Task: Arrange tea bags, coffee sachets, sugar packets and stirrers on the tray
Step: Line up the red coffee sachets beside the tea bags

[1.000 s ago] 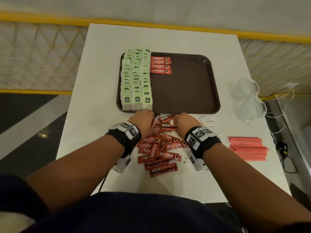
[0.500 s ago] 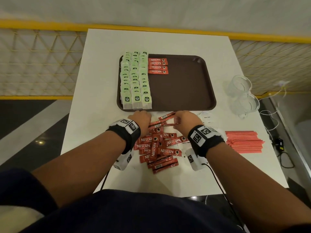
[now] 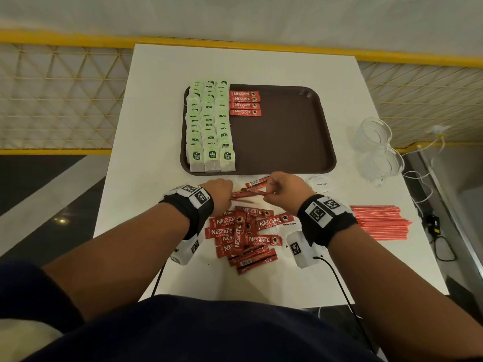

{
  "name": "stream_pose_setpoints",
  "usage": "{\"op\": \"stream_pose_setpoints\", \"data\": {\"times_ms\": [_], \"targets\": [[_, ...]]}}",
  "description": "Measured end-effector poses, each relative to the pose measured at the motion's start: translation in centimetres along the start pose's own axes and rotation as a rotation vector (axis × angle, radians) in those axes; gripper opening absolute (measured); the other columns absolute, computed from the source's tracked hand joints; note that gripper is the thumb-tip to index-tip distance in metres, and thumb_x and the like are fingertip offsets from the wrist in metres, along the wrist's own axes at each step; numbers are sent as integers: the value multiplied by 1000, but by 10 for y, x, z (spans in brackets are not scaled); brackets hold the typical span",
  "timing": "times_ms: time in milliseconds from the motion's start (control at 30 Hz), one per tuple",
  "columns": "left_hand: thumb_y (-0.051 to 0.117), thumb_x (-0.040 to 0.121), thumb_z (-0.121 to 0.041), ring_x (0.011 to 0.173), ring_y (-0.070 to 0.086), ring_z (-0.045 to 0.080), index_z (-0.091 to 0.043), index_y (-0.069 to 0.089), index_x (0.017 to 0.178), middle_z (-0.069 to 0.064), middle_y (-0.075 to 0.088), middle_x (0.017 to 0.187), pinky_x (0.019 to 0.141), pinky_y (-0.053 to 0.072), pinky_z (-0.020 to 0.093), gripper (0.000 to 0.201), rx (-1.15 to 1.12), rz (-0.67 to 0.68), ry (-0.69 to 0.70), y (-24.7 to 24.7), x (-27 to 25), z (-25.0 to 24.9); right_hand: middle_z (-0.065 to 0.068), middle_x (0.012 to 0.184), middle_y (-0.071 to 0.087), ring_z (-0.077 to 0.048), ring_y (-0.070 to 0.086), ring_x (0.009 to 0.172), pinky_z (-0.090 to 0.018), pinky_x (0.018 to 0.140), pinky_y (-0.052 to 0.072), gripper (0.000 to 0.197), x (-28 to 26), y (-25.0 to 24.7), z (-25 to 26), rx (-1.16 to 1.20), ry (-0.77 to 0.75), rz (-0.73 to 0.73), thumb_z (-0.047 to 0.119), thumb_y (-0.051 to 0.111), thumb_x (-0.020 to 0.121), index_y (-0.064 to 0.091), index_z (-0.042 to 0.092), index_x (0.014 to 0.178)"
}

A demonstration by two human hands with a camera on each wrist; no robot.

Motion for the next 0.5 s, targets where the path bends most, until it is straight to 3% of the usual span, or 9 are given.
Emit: {"op": "stream_pose_setpoints", "data": {"times_ms": [100, 200, 333, 500], "targets": [[49, 97, -16, 84, 60, 24, -9, 46, 116, 11, 61, 103, 73, 50, 33, 20, -280, 0, -20, -12, -1, 10, 7, 87, 65, -12, 62, 83, -33, 77, 54, 19, 4, -7, -3, 74, -4, -8, 25, 78, 77, 60, 26, 80], [43, 98, -7, 72, 63, 21, -6, 45, 115, 11, 64, 96, 68, 54, 34, 17, -612, 16, -55, -21, -2, 19, 4, 84, 66, -14, 62, 78, -33, 76, 55, 19, 9, -21, -1, 129, -24, -46, 24, 80, 76, 62, 25, 82], [38, 101, -9, 59, 54, 14, -2, 48, 114, 5, 59, 82, 54, 48, 22, 18, -901, -38, -99, -39, 0, 26, 5, 78, 64, -12, 59, 73, -30, 72, 53, 20, 18, -39, 9, 151, -75, -108, 21, 82, 74, 63, 21, 80], [42, 101, -15, 60, 52, 15, -7, 57, 117, 7, 62, 84, 66, 46, 29, 23, -1352, -80, -156, -52, 6, 31, 9, 83, 62, -6, 58, 77, -24, 74, 50, 18, 36, -53, 19, 168, -93, -143, 18, 81, 75, 64, 20, 80]]}}
Point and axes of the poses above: each hand's wrist, its own x-axis towards the middle knuckle, its own y-axis out of the palm, z = x × y, the point moved 10 cm from there along x, towards the middle knuckle
